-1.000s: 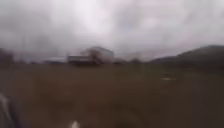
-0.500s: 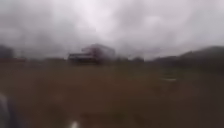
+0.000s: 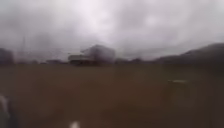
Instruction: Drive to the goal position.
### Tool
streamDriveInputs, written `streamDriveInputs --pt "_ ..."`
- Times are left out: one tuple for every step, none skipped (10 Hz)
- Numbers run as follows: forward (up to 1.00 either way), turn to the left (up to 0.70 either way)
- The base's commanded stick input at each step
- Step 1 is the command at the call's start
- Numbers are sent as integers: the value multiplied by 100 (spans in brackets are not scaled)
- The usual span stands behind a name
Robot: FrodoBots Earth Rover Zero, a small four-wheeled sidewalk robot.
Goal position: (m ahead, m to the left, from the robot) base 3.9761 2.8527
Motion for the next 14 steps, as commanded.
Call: streamDriveInputs --pt "70 0" --pt "70 0" --pt "70 0" --pt "70 0" --pt "70 0" --pt "70 0" --pt "70 0" --pt "70 0" --pt "70 0" --pt "70 0" --pt "70 0" --pt "70 0" --pt "70 0" --pt "70 0"
